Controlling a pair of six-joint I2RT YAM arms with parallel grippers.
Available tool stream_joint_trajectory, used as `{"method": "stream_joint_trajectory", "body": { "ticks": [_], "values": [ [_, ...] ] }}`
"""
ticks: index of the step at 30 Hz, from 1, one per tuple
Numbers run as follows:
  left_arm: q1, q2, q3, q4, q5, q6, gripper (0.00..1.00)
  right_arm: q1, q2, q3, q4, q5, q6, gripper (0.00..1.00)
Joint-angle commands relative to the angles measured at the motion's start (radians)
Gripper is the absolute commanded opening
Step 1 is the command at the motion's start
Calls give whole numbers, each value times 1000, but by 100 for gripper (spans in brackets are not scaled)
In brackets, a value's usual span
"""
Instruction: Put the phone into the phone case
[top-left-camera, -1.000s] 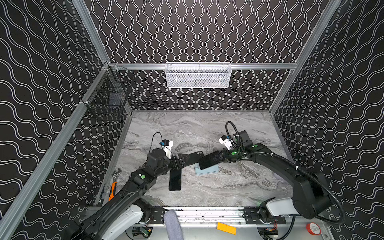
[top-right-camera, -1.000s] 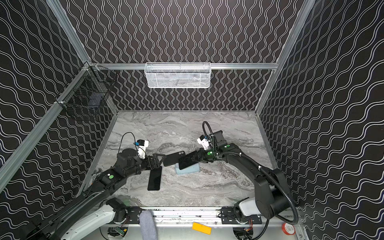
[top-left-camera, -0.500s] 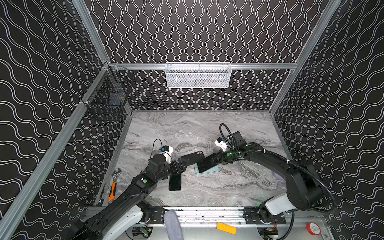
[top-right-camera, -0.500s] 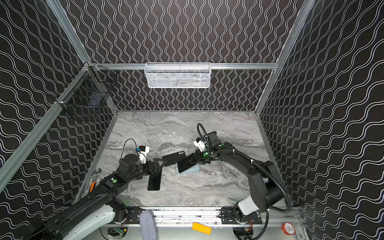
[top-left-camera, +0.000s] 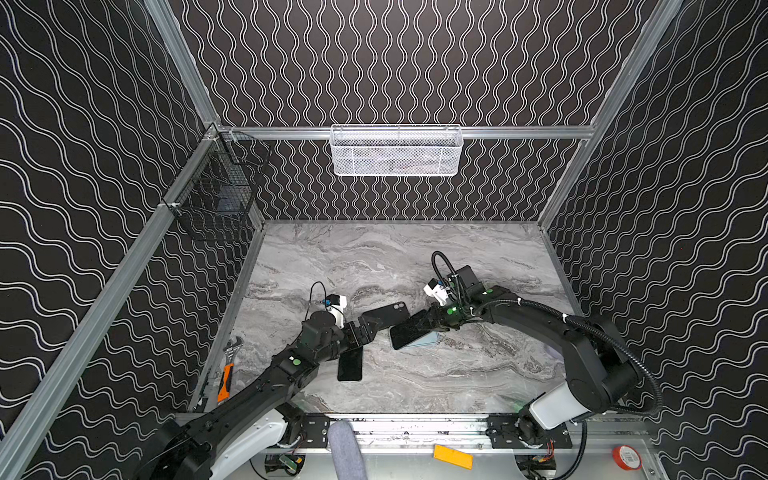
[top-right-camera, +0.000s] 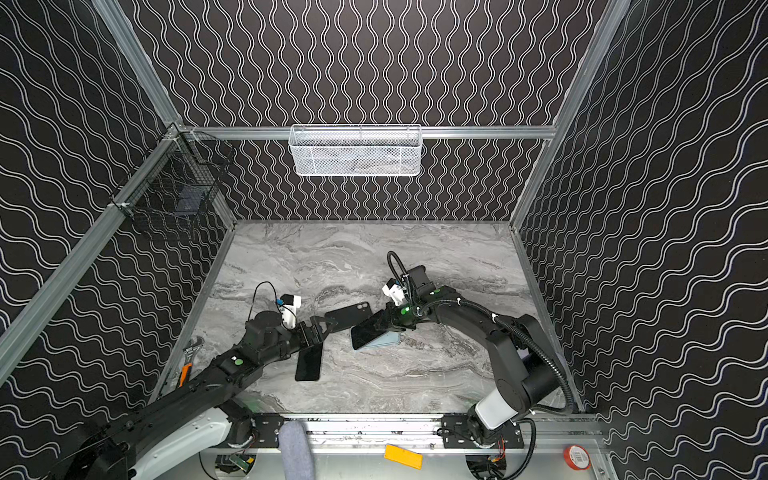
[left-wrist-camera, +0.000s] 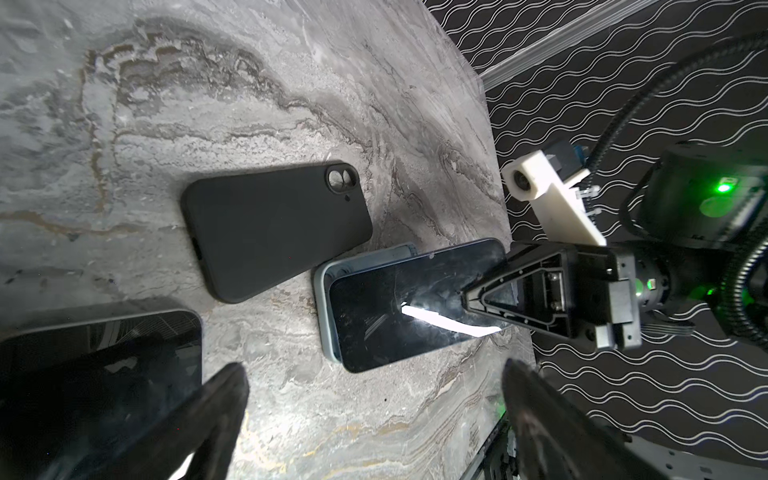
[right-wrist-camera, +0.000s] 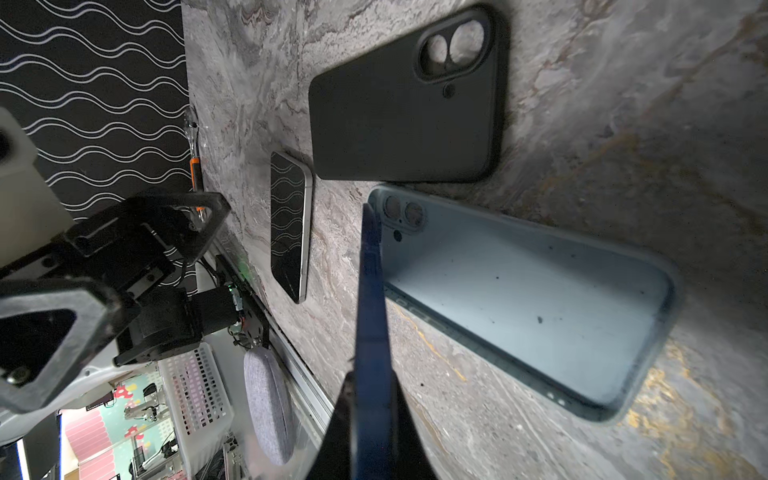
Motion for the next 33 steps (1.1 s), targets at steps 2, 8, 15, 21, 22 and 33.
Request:
{"method": "stream_joint_trajectory", "body": {
  "ticks": [2, 8, 15, 21, 22, 33],
  "values": [
    [-10, 33, -16, 116, 4, -26, 99, 4, 20, 6, 9, 12, 8, 0],
    [-21, 69, -28, 163, -1, -38, 99, 5, 50, 19, -24, 29, 2, 0],
    [-31, 98, -20, 193, -2, -40, 99, 1, 23, 11, -17, 39, 10, 0],
    [-36, 123, -18, 217, 7, -42, 98, 1, -15, 27, -3, 18, 5, 0],
    [-37, 125, -18, 218, 7, -41, 99, 0, -19, 30, -5, 20, -1, 0],
    [-44, 124, -21, 211, 1, -48, 98, 1, 33, 55, -38, 56, -90, 0]
  ]
}}
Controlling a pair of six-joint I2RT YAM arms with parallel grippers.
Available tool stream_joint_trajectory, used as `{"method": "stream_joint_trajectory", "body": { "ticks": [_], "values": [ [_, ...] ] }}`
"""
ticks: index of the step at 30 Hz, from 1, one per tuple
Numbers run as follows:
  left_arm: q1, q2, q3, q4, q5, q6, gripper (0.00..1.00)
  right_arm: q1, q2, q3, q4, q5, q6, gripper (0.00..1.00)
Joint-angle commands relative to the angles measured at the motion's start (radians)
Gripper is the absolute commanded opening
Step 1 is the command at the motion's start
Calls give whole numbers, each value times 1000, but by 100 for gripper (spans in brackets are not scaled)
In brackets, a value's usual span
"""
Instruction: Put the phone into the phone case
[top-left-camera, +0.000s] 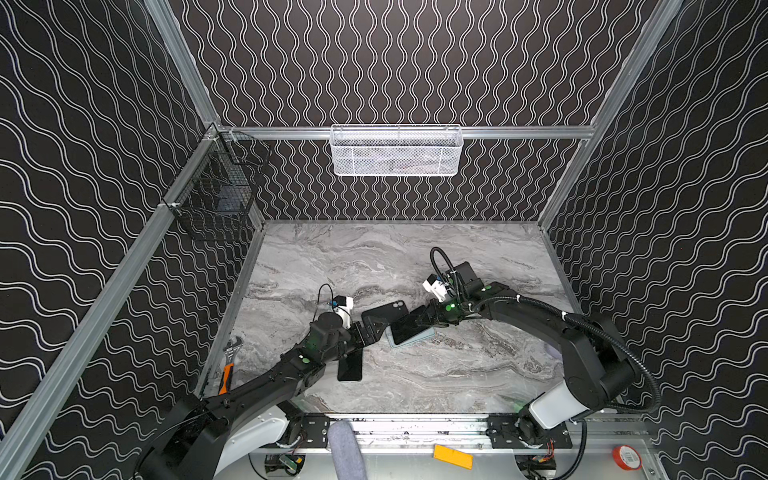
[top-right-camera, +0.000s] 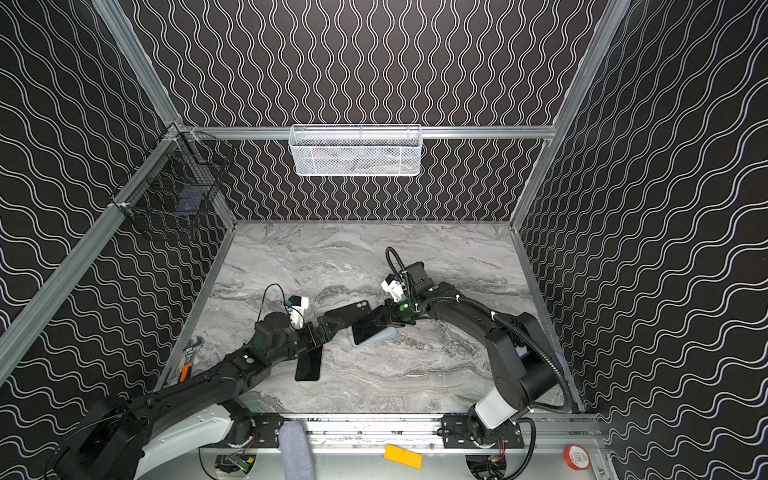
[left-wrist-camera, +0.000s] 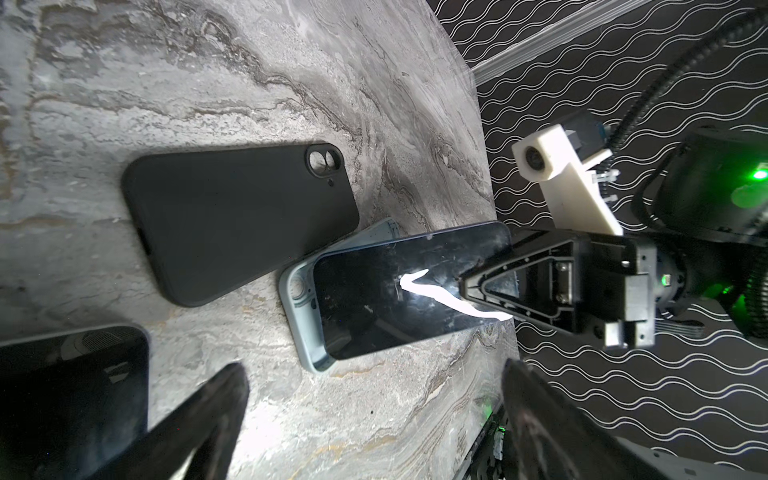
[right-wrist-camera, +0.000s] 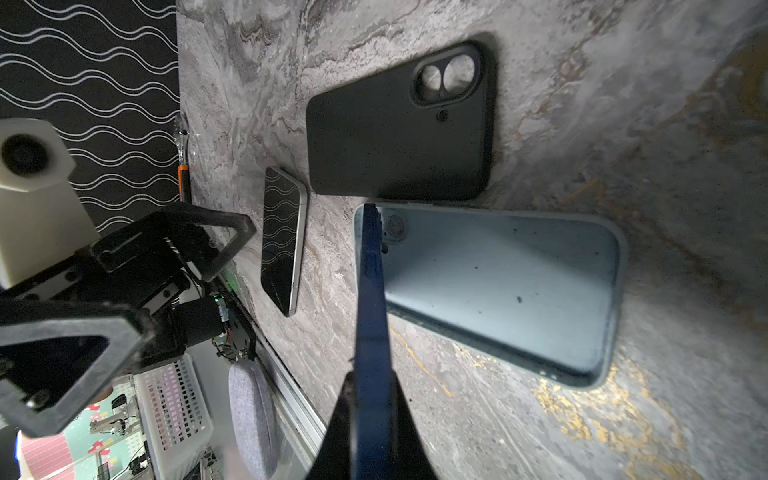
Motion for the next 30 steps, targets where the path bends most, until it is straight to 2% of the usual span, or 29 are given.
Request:
{"method": "stream_joint_trajectory", "body": {
  "ticks": [1, 9, 22, 24, 30],
  "values": [
    [-3, 5, 6, 37, 1, -1, 99, 1, 11, 9, -14, 6, -40, 0],
    [-8, 18, 3, 49, 0, -5, 99, 3, -74, -99, 36, 26, 23, 0],
    [-11, 78, -17, 134, 30, -18, 99, 74, -194, -260, 195, 128, 285, 0],
    [-11, 84, -20, 145, 30, -18, 98, 79, -183, -262, 200, 128, 284, 0],
    [-15, 109, -17, 177, 36, -22, 99, 79, -88, -186, 103, 105, 178, 0]
  ]
}}
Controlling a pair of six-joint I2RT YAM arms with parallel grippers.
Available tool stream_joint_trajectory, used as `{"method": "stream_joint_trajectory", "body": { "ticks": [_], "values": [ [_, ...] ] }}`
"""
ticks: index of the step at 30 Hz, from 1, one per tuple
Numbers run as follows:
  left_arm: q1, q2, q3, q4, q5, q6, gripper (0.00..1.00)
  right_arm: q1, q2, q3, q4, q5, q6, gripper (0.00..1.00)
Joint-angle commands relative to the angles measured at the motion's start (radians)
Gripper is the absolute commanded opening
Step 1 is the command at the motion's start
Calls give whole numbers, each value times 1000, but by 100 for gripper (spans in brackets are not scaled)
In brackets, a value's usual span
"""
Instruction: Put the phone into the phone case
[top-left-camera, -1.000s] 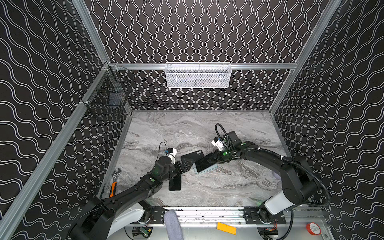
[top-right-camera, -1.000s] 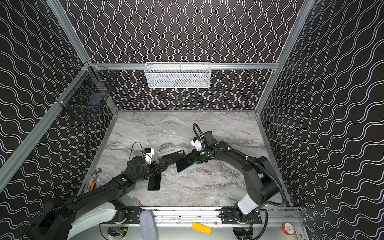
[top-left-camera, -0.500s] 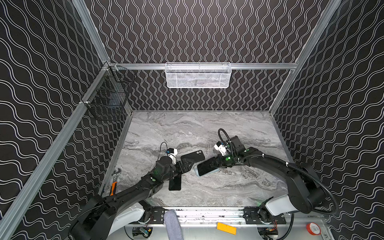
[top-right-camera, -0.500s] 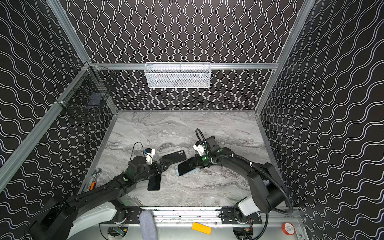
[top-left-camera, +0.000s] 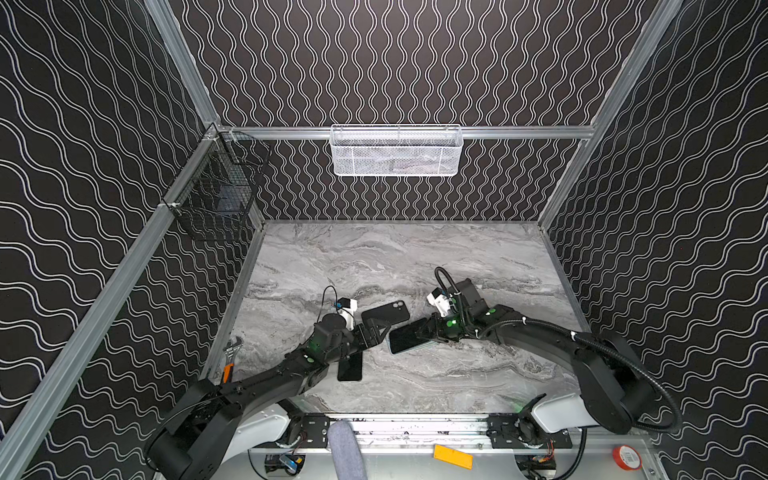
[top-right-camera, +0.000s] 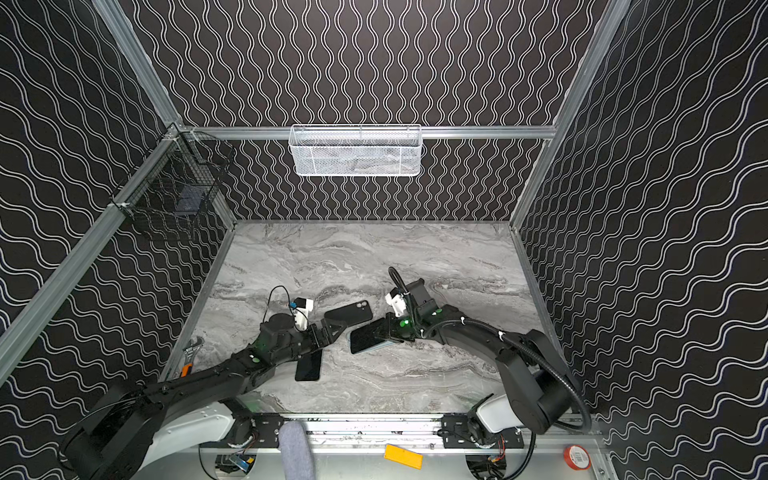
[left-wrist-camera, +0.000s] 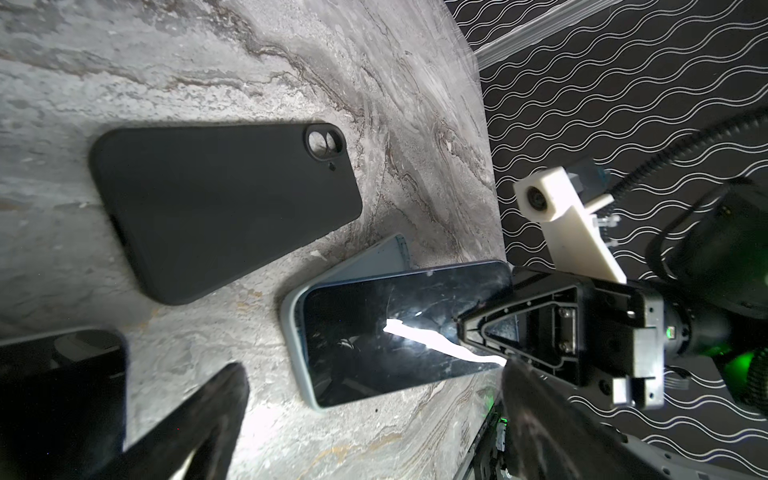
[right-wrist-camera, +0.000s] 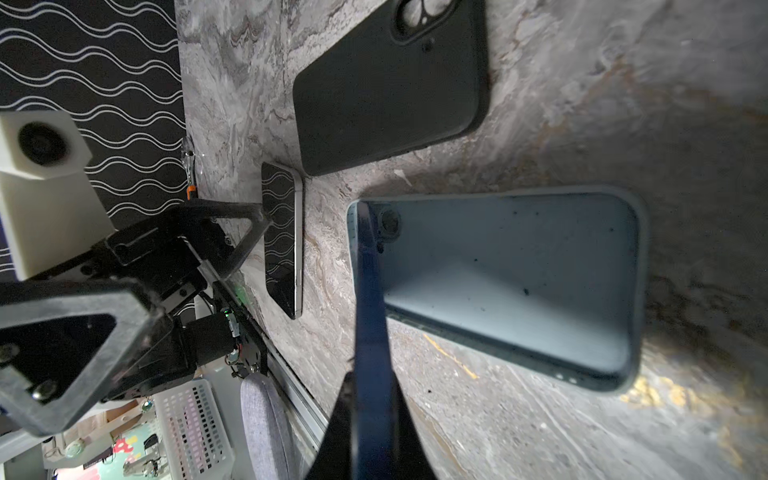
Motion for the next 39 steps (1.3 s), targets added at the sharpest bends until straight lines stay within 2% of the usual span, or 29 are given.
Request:
{"method": "stream_joint_trajectory", "body": {
  "ticks": [1, 9, 20, 26, 39],
  "values": [
    [-5, 17, 6, 69, 9, -14, 99, 4, 40, 35, -127, 44, -70, 0],
    [-24, 44, 16, 97, -7, -32, 98, -2, 59, 70, -174, 36, -117, 0],
    [-59, 26, 20, 41, -58, -68, 99, -32, 56, 120, -234, 5, -179, 0],
    [-79, 70, 17, 68, -69, -115, 99, -54, 16, 134, -260, 11, -195, 0],
    [-136, 192, 49, 112, -122, -157, 98, -121, -104, 101, -319, 100, -202, 0]
  ]
}}
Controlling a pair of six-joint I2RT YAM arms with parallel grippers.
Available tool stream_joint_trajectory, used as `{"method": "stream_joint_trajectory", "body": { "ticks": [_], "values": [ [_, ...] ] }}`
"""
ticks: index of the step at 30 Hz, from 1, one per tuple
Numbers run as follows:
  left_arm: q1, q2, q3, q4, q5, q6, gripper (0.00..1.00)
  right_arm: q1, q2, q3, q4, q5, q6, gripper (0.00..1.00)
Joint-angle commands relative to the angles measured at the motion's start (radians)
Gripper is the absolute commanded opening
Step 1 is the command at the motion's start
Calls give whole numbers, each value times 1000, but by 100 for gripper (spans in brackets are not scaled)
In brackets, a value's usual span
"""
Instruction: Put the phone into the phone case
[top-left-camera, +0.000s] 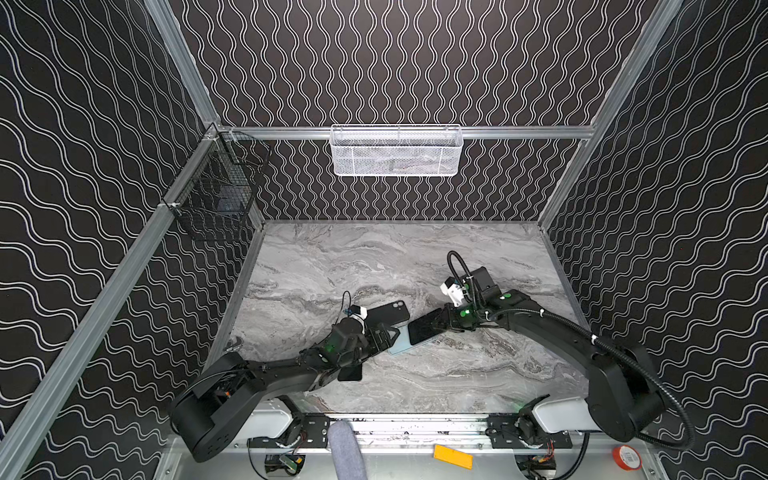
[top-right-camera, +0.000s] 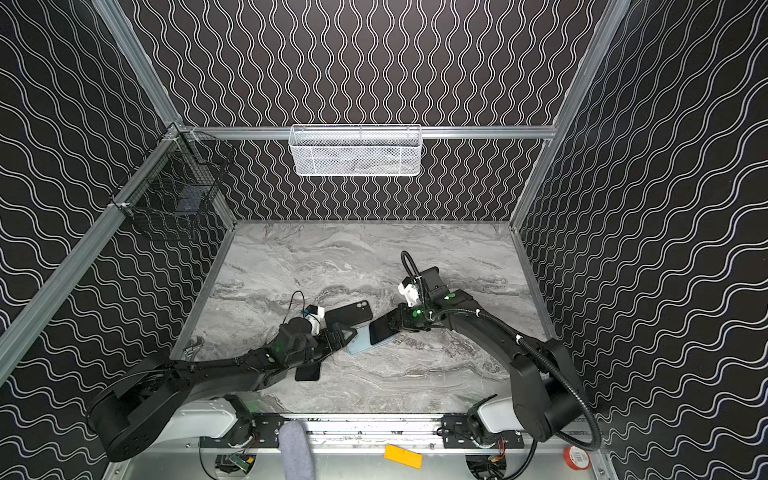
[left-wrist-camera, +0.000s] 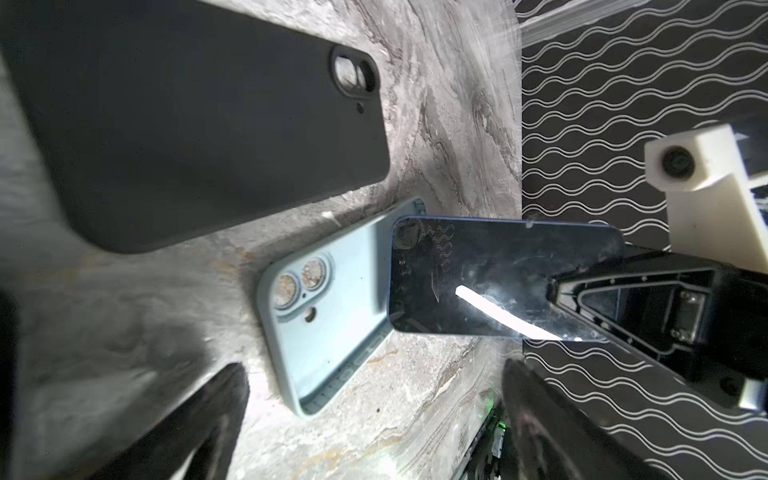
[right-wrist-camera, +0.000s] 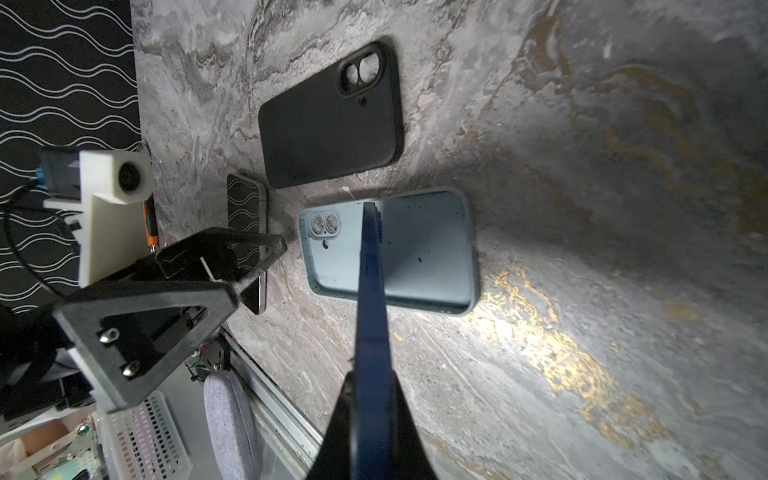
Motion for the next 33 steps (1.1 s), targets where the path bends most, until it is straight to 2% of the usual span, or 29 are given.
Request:
{"method": "stream_joint_trajectory", "body": {
  "ticks": [1, 13, 33],
  "values": [
    [-8, 13, 16, 46, -30, -5, 98, -2, -16, -10, -24, 37, -18, 0],
    [-17, 88, 12, 104, -33, -12, 99, -1, -50, -54, -22, 59, -5, 0],
    [-48, 244, 70, 252, -17, -34, 99, 20, -89, -124, 24, 11, 53, 0]
  ]
}}
